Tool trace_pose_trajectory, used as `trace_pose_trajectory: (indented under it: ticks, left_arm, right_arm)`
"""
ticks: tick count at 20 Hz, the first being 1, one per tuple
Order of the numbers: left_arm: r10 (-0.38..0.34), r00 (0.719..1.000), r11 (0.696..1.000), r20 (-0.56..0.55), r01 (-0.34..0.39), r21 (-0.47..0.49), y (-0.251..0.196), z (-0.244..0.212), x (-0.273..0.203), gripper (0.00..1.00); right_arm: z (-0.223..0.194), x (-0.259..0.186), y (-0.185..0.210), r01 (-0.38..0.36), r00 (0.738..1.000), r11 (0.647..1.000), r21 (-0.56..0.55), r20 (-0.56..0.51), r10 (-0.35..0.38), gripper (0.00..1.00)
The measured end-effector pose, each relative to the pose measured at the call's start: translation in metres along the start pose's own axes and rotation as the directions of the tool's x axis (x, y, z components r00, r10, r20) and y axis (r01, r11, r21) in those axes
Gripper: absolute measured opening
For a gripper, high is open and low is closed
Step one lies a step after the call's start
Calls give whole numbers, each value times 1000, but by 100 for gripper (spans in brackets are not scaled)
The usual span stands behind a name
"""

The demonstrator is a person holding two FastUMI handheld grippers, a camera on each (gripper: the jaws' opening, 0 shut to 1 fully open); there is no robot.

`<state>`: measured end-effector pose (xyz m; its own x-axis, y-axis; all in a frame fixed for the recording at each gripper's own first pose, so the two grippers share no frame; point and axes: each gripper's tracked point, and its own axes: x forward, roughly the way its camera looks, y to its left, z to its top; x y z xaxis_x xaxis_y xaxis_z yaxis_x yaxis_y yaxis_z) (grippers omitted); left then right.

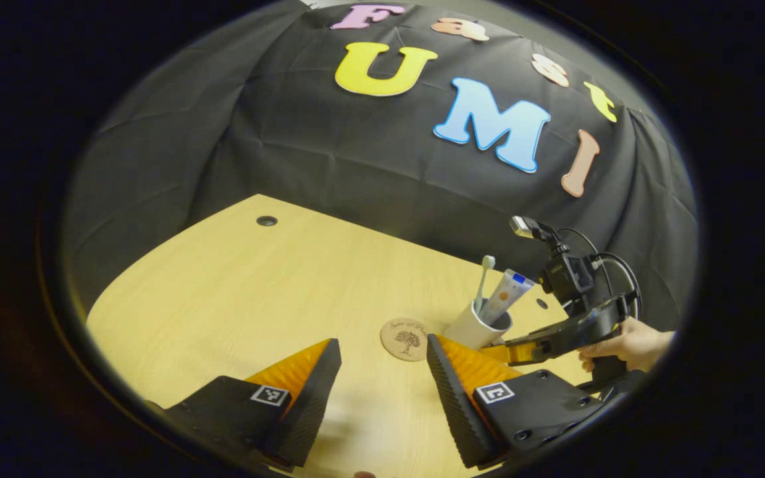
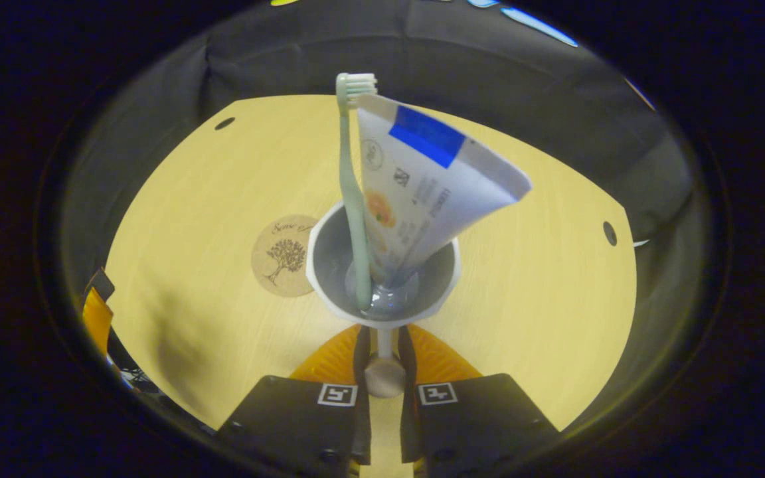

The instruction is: Put the toothbrush and toothpaste on the desktop into the cup, then pick up the cup and place it on the coaster on the desktop.

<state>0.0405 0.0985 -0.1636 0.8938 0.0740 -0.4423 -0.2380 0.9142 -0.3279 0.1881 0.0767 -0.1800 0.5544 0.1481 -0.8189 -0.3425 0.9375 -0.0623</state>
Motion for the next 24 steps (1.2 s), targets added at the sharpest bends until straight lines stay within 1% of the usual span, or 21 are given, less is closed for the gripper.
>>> trace_pose_trajectory:
  ticks: [5, 11, 16, 19, 24]
  left_arm:
    - [12, 1000, 1000, -5, -12, 1, 9, 2, 3, 87]
    - [9, 1000, 1000, 4, -9, 5, 12, 10, 3, 87]
    - [16, 1000, 1000, 2, -16, 5, 17, 11, 2, 87]
    - [24, 1000, 1000, 4, -24, 0, 23, 13, -3, 87]
    - [37, 999, 999, 3, -36, -8, 32, 13, -7, 87]
  right_arm:
    - [4, -3, 8, -4, 999, 1000, -6, 46, 4, 20]
    - [19, -16, 35, -63, 996, 998, -10, 62, 63, 20]
    - [31, -11, 64, -97, 993, 994, -45, 58, 100, 20]
    - [31, 2, 73, -94, 995, 993, -73, 36, 97, 19]
    - [31, 3, 71, -68, 997, 992, -105, 16, 70, 19]
